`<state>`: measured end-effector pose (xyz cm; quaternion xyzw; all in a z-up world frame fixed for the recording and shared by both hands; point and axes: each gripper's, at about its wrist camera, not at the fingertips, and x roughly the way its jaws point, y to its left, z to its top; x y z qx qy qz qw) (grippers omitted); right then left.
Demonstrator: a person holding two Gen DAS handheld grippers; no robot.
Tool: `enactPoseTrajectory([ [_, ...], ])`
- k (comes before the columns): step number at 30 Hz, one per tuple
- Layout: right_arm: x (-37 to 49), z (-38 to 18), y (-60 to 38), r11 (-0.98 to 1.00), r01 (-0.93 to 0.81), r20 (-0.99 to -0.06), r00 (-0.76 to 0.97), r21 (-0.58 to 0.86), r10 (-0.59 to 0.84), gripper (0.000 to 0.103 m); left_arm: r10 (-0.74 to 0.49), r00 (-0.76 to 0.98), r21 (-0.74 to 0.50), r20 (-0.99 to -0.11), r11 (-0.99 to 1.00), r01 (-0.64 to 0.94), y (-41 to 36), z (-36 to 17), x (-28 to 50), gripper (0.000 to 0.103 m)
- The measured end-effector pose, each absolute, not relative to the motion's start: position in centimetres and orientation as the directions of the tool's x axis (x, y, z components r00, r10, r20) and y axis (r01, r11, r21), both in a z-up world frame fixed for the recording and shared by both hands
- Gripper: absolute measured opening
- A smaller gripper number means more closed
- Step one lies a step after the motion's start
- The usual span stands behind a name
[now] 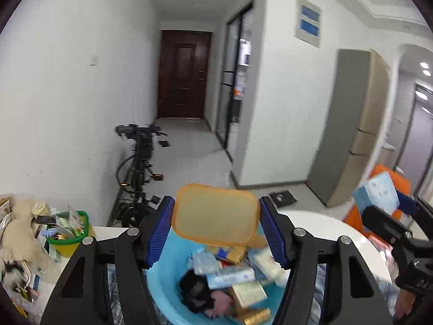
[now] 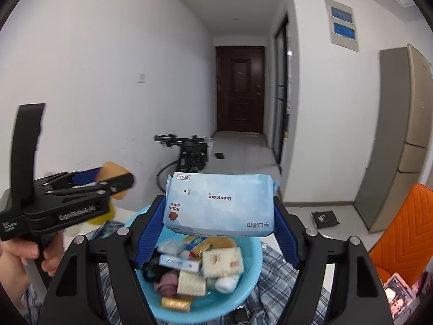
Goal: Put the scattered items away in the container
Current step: 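Carry both held items over the blue basin, then lower both items into the basin and open the left tool to drop the soap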
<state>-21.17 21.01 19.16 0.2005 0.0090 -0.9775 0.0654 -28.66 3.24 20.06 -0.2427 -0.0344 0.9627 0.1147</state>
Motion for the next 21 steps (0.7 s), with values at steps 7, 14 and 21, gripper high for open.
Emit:
enactPoseTrajectory([
  [7, -24.8, 20.3, 21.9, -0.994, 0.101, -0.408, -0.906, 0.049, -0.112, 0.073, 0.108, -0.872, -0.06, -0.478, -0.994, -0.091, 2.7, 21.3, -32.0, 0.066],
  [14, -27.5, 20.3, 23.1, -0.996, 0.068, -0.486, -0.87, 0.058, -0.087, 0.073, 0.141, -0.852, -0.061, -0.504, -0.99, -0.128, 2.0, 20.8, -31.5, 0.066],
  [21, -28.2, 19.5, 23.2, -0.993, 0.076, -0.531, -0.84, 0.088, -0.111, 0.073, 0.149, -0.845, -0.082, -0.514, -0.989, -0.124, 1.3, 20.4, -31.1, 0.066],
])
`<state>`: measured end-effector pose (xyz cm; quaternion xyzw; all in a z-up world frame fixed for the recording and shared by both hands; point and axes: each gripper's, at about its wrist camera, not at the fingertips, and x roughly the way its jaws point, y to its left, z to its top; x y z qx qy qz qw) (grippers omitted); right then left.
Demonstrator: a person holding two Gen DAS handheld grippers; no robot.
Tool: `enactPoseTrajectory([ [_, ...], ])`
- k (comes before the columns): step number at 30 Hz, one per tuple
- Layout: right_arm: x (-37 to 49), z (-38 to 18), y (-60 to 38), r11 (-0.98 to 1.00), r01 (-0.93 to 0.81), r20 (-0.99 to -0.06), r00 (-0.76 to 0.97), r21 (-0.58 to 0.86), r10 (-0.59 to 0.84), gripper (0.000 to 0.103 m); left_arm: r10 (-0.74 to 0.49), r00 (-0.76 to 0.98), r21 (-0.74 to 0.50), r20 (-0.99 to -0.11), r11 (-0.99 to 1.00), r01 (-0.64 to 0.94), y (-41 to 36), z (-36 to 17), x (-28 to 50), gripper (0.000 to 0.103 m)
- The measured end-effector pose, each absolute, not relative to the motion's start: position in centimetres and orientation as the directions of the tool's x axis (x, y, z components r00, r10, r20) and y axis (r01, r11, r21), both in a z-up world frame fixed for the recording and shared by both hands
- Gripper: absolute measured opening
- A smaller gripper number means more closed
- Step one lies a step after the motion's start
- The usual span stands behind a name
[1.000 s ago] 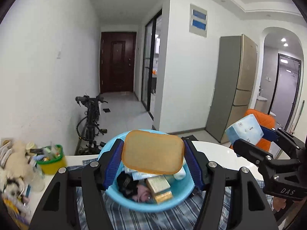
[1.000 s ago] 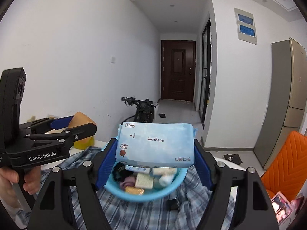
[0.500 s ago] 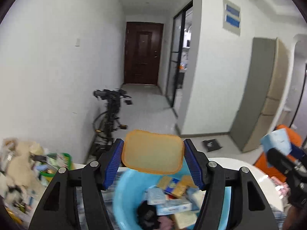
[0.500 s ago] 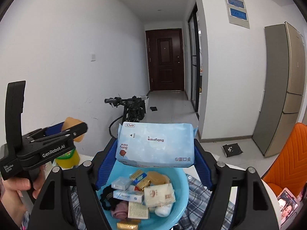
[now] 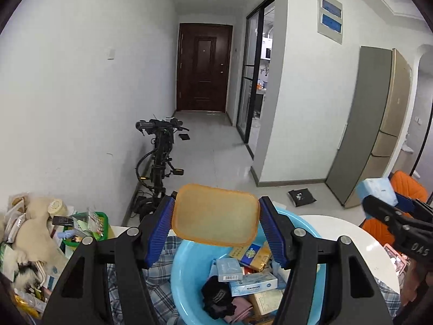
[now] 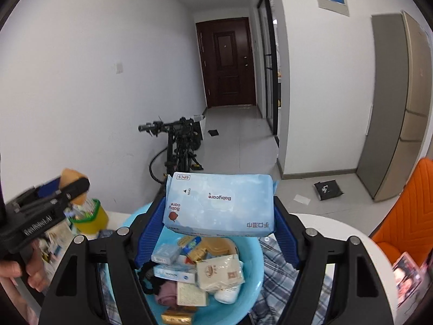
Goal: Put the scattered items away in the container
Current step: 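Lower both items into the basin and open the left tool to drop the soap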
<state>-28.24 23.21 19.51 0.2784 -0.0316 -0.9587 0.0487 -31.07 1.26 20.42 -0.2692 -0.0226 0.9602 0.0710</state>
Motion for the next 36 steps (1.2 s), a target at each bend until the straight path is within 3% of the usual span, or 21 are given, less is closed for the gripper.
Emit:
enactPoseTrajectory([
  [5, -28.9, 20.0, 23.0, -0.99, 0.103, -0.553, -0.822, 0.095, -0.139, 0.073, 0.151, -0.847, -0.078, -0.509, -0.989, -0.129, 2.2, 19.7, -30.9, 0.066],
  [9, -29.7, 19.6, 22.7, -0.992, 0.108, -0.602, -0.789, 0.058, -0.121, 0.073, 0.16, -0.813, -0.078, -0.56, -0.987, -0.141, 3.2, 19.1, -32.0, 0.066],
  [16, -32.0, 16.9, 22.7, -0.994, 0.111, -0.775, -0.626, 0.019, -0.085, 0.073, 0.1, -0.598, -0.025, -0.795, -0.991, -0.133, 4.6, 15.7, -35.4, 0.066],
  [20, -32.2, 15.7, 22.7, -0.988, 0.152, -0.818, -0.566, 0.018, -0.102, 0.073, 0.112, -0.478, -0.09, -0.871, -0.994, -0.068, 3.6, 13.9, -36.7, 0.065],
  [23, -32.1, 15.4, 23.4, -0.99, 0.133, -0.831, -0.547, 0.037, -0.105, 0.073, 0.142, -0.457, -0.128, -0.878, -0.99, -0.06, 3.2, 13.7, -36.9, 0.065],
  [36, -33.9, 12.8, 22.5, -0.987, 0.156, -0.842, -0.527, 0.04, -0.118, 0.073, 0.125, -0.455, -0.087, -0.882, -0.991, -0.103, 4.3, 11.1, -38.1, 0.066],
])
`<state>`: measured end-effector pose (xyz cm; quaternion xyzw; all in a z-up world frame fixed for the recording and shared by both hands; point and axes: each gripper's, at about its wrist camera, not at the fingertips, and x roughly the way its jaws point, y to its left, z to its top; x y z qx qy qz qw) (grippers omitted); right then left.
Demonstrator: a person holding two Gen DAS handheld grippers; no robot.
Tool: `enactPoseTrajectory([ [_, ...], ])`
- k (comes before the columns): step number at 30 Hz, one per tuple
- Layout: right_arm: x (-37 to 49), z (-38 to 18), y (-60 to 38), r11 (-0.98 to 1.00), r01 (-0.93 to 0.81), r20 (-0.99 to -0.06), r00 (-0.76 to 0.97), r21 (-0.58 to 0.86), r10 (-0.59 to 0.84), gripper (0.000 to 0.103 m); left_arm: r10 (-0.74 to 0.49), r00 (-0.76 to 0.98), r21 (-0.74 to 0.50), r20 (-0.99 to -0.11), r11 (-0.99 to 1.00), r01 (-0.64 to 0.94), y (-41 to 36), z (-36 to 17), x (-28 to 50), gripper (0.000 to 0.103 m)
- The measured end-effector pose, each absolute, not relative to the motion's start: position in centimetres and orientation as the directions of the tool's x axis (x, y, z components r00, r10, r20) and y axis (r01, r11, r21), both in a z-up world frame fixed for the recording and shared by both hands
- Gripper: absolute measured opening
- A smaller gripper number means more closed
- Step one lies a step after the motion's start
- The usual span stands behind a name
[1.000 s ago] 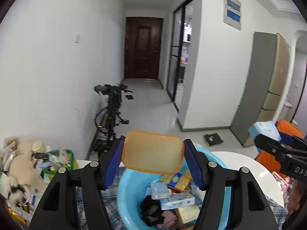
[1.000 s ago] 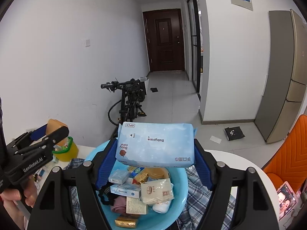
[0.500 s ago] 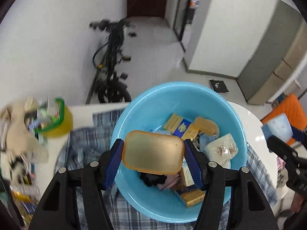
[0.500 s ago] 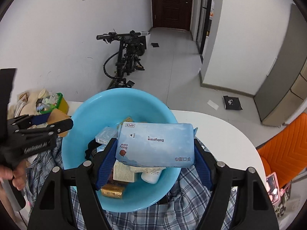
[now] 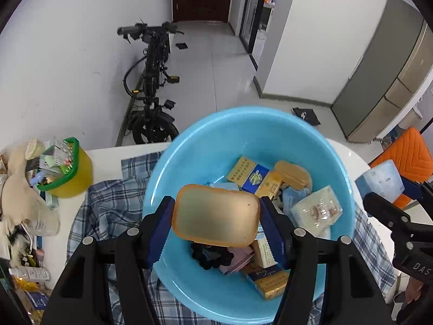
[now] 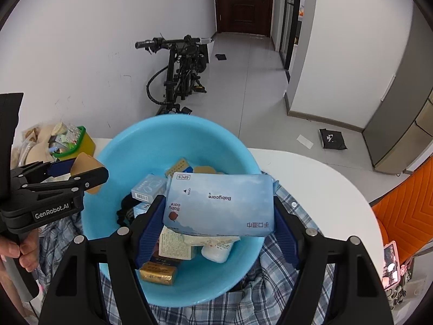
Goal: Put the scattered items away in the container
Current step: 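Lower both items into the basin and open the left tool to drop the soap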
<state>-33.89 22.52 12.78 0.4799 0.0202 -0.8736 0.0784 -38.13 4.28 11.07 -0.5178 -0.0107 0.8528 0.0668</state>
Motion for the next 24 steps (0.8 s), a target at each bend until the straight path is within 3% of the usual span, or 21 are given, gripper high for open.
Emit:
enactPoseTrajectory([
  [9, -36.9, 6.4, 22.6, -0.986, 0.16, -0.891, -0.441, 0.038, -0.106, 0.073, 0.11, -0.395, -0.075, -0.912, -0.992, -0.104, 4.0, 6.0, -40.3, 0.066],
  [20, -37.5, 6.1, 23.5, -0.987, 0.145, -0.882, -0.454, 0.068, -0.127, 0.073, 0.132, -0.436, -0.087, -0.89, -0.989, -0.122, 4.2, 5.6, -40.5, 0.066],
  [22, -37.4, 6.2, 23.5, -0.987, 0.146, -0.88, -0.456, 0.073, -0.133, 0.073, 0.083, -0.489, -0.039, -0.869, -0.994, -0.099, 4.1, 6.4, -40.2, 0.09],
  [24, -37.2, 6.4, 23.5, -0.986, 0.147, -0.881, -0.453, 0.074, -0.133, 0.073, 0.078, -0.537, -0.036, -0.84, -0.996, -0.087, 3.9, 7.2, -39.8, 0.091],
])
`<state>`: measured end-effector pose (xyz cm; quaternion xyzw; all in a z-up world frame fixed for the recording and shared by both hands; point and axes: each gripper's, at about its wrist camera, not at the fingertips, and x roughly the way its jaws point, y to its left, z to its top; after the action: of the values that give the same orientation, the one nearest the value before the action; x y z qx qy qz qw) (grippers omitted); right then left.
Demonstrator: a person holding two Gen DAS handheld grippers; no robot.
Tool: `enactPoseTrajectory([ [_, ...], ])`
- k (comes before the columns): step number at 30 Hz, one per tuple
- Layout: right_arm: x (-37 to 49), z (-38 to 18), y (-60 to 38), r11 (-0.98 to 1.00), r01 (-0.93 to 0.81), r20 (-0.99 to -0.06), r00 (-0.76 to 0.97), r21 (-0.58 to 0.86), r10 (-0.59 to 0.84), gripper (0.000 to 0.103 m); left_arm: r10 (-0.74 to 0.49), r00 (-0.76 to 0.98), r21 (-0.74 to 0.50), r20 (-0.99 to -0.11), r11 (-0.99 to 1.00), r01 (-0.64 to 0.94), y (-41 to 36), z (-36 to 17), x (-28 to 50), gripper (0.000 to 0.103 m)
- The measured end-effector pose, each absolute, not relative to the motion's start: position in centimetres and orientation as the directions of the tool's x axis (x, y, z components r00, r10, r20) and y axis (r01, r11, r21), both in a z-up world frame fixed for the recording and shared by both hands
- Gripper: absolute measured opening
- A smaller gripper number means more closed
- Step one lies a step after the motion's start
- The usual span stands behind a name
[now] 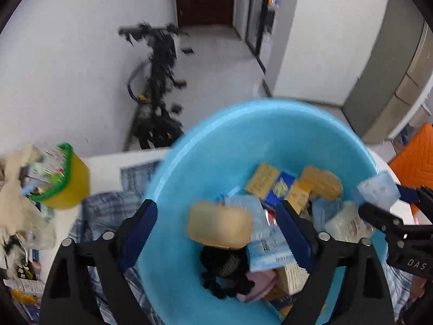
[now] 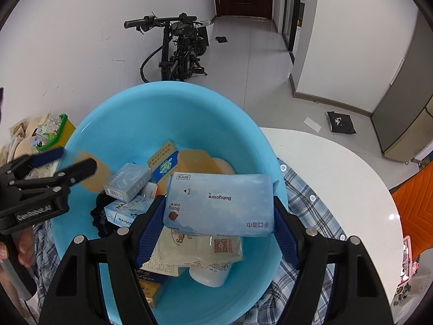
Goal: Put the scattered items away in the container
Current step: 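Lower both items into the basin and open the left tool to drop the soap, then open the right tool to drop the blue wipes pack into the basin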
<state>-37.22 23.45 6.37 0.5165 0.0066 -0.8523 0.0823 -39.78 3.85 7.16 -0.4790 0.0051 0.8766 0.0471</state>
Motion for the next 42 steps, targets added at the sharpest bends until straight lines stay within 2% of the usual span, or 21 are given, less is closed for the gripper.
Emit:
enactPoseTrajectory([
  [4, -37.0, 7.1, 23.3, -0.986, 0.15, -0.872, -0.468, 0.078, -0.14, 0.073, 0.122, -0.552, -0.092, -0.825, -0.992, -0.082, 3.2, 8.1, -39.4, 0.091],
  [12, -37.0, 7.8, 22.5, -0.984, 0.157, -0.859, -0.488, 0.087, -0.154, 0.073, 0.089, -0.545, -0.04, -0.834, -0.994, -0.101, 3.1, 7.9, -39.5, 0.091],
  [14, -37.0, 7.7, 22.2, -0.985, 0.157, -0.851, -0.505, 0.072, -0.143, 0.079, 0.089, -0.543, -0.036, -0.835, -0.994, -0.107, 3.1, 7.7, -39.4, 0.091],
  [16, -37.0, 7.8, 21.9, -0.986, 0.161, -0.842, -0.523, 0.054, -0.131, 0.088, 0.09, -0.543, -0.035, -0.835, -0.993, -0.112, 3.2, 7.5, -39.4, 0.091],
  [20, -36.8, 8.1, 21.4, -0.982, 0.187, -0.828, -0.545, 0.031, -0.13, 0.089, 0.068, -0.55, -0.009, -0.832, -0.994, -0.109, 3.2, 7.3, -39.2, 0.091],
  [28, -35.8, 8.3, 21.9, -0.984, 0.176, -0.82, -0.56, 0.022, -0.119, 0.089, 0.102, -0.564, -0.045, -0.82, -0.992, -0.114, 3.1, 7.7, -38.6, 0.091],
  [35, -33.1, 9.6, 22.1, -0.983, 0.183, -0.717, -0.686, -0.008, -0.122, 0.092, 0.15, -0.729, -0.034, -0.668, -0.984, -0.172, 3.1, 10.2, -35.2, 0.091],
  [39, -31.4, 10.4, 21.9, -0.986, 0.14, -0.607, -0.793, -0.087, -0.059, 0.1, 0.165, -0.766, -0.038, -0.621, -0.983, -0.181, 3.3, 10.9, -34.4, 0.103],
  [42, -30.2, 11.3, 22.3, -0.992, 0.094, -0.519, -0.854, -0.086, -0.036, 0.103, 0.164, -0.823, -0.029, -0.544, -0.984, -0.178, 3.1, 11.5, -33.4, 0.103],
])
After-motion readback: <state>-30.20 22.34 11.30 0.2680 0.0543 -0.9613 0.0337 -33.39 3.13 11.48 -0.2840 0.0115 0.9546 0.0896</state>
